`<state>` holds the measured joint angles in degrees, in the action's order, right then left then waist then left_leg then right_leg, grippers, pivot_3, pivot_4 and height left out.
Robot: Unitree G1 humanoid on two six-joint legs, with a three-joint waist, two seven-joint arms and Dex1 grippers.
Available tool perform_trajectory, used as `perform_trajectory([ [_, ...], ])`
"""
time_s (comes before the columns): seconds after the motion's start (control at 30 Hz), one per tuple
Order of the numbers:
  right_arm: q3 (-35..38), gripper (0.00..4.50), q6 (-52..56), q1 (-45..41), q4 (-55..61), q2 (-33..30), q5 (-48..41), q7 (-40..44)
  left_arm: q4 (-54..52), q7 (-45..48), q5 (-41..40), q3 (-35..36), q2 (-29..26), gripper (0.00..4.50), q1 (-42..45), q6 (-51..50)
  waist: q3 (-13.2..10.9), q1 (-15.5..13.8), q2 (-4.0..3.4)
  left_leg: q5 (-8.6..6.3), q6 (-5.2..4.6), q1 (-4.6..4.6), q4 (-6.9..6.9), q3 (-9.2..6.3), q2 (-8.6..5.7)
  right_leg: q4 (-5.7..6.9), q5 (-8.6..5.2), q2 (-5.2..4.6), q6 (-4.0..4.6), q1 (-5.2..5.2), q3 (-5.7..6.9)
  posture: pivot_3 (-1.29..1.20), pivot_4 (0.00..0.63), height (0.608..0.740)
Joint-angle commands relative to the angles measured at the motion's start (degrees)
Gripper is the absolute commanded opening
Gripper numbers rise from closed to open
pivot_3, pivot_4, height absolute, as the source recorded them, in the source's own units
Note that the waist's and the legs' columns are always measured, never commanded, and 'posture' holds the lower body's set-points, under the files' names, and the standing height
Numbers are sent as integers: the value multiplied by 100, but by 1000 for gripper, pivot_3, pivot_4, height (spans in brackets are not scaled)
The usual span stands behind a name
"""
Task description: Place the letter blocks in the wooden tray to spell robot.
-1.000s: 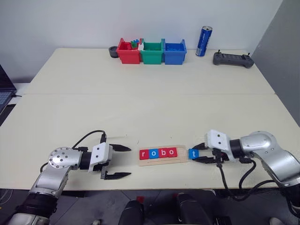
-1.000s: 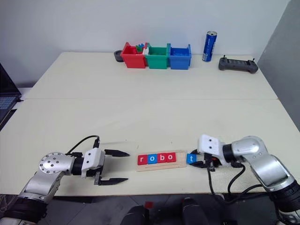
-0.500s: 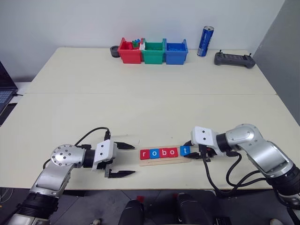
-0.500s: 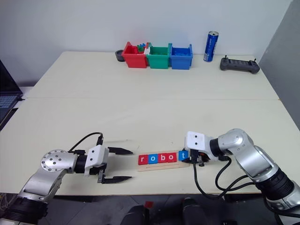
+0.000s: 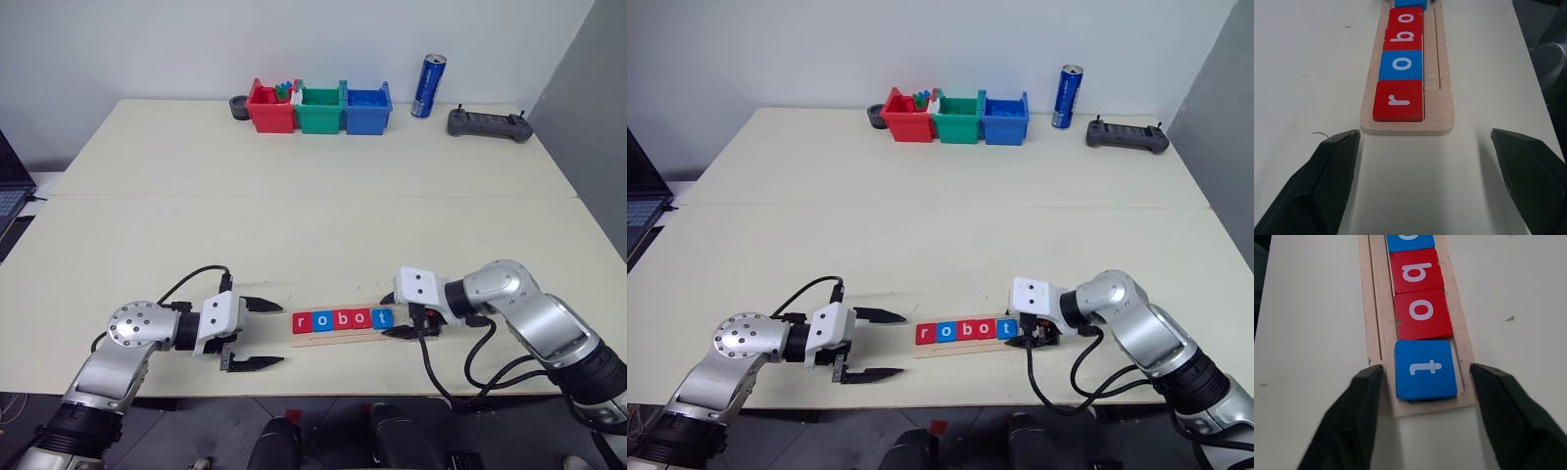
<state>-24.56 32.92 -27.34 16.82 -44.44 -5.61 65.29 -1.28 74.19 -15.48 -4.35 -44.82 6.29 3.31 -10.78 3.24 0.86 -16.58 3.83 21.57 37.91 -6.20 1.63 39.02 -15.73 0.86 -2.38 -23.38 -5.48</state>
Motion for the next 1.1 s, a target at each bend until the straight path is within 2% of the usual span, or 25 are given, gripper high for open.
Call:
perform_trajectory([
  [0.03,49,4296,-105,-120,27,39,21,33,-20,-40,-31,90,-16,4500,-53,121,0,0,0,0,0,0,0,0,0,0,0,0,0,0,0,0,150,740],
  [0.07,70,4479,-91,-132,25,47,-2,32,-21,-42,-34,90,-16,4500,-57,123,0,0,0,0,0,0,0,0,0,0,0,0,0,0,0,0,150,740],
  [0.3,640,4479,484,-50,597,-4,-611,11,1,-77,-28,73,-8,4500,-41,121,0,-1,0,0,0,1,0,-1,0,0,0,0,0,0,0,0,150,740],
  [0.33,698,4314,536,-5,684,-16,-660,-27,0,-83,-27,72,-10,4500,-42,119,0,-3,0,0,0,1,0,-1,0,0,0,0,0,0,0,0,150,740],
  [0.43,783,3570,617,238,1002,-184,-750,-33,-87,-129,-32,65,-20,4500,-62,65,0,-7,0,0,0,2,0,-2,0,0,0,0,0,0,1,0,150,740],
  [0.73,508,260,444,728,1260,-497,-554,-108,-744,-277,-121,58,-88,4500,-38,-473,0,-13,0,0,0,2,0,-1,-1,-1,-3,0,-5,0,1,0,150,740],
  [0.77,472,21,425,719,1229,-506,-527,-106,-786,-276,-131,64,-96,4500,-15,-533,0,-12,0,0,0,2,0,-1,0,-1,-4,0,-6,0,1,0,150,740],
  [1.1,295,21,481,377,811,-315,-344,-269,-1027,-277,-200,105,-143,4500,174,-956,0,-11,0,0,0,2,0,-2,0,-1,-1,1,-1,0,2,0,150,740],
])
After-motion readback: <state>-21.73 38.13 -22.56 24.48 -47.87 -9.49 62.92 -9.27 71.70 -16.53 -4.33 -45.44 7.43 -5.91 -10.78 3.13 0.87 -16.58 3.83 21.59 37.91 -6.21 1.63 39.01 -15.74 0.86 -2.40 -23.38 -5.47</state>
